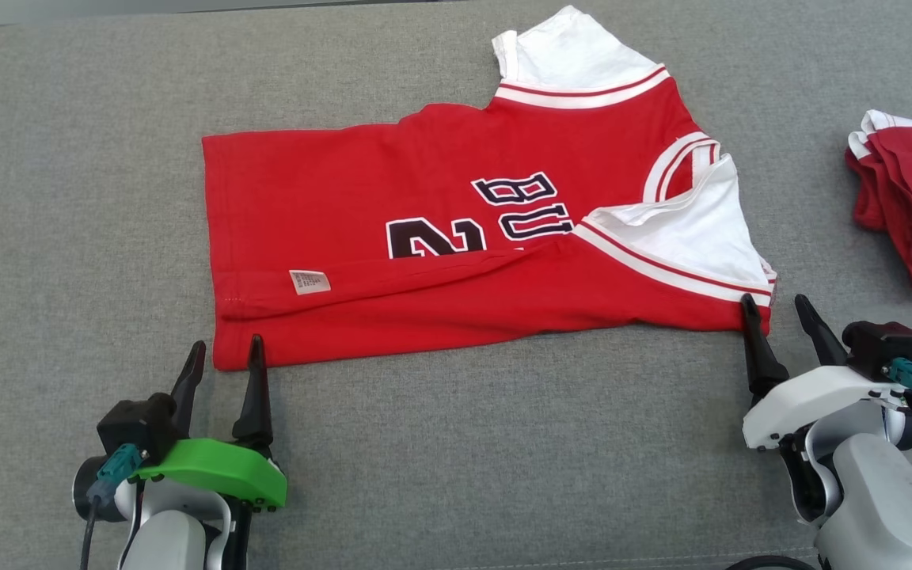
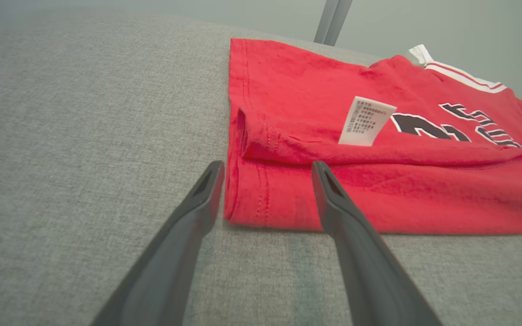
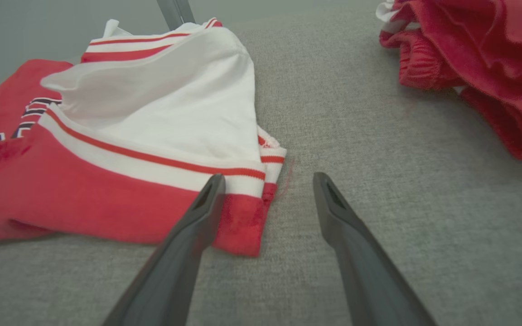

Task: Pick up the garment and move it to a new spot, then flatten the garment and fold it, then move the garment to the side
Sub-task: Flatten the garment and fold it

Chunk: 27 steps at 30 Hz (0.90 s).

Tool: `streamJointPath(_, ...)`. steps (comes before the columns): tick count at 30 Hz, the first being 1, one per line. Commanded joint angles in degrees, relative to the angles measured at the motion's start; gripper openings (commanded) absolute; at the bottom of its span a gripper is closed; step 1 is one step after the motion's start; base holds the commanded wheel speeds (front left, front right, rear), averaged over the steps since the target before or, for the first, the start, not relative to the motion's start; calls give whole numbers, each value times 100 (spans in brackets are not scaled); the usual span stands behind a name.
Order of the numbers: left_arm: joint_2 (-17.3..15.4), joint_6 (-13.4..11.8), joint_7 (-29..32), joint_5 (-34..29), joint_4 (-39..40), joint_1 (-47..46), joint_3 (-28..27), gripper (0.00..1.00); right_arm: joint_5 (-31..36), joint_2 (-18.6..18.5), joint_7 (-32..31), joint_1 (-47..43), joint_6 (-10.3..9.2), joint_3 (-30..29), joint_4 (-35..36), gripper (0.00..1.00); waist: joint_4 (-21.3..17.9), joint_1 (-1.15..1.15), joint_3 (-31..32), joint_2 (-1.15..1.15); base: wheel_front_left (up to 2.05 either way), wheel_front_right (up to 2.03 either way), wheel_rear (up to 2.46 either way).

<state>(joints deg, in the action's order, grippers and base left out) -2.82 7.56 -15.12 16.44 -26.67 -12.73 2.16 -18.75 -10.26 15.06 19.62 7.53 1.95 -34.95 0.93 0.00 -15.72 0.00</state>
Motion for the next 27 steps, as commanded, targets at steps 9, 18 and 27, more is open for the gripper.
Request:
streamJointPath(9,-21,-17,2,22,-22,-123,91,100,-273,74,-9,306,-9,262,-791,47,144,0,-74,0,0,0,0)
streamJointPath(18,-18,-17,2,219,-152,-41,75,100,-664,-174,1,543,-11,469,-608,0,150,0,-74,0,0,0,0)
streamJointPath(27,-19,-17,2,546,-478,-260,215,100,-687,-263,6,594,-10,536,-146,0,46,0,-151,0,0,0,0)
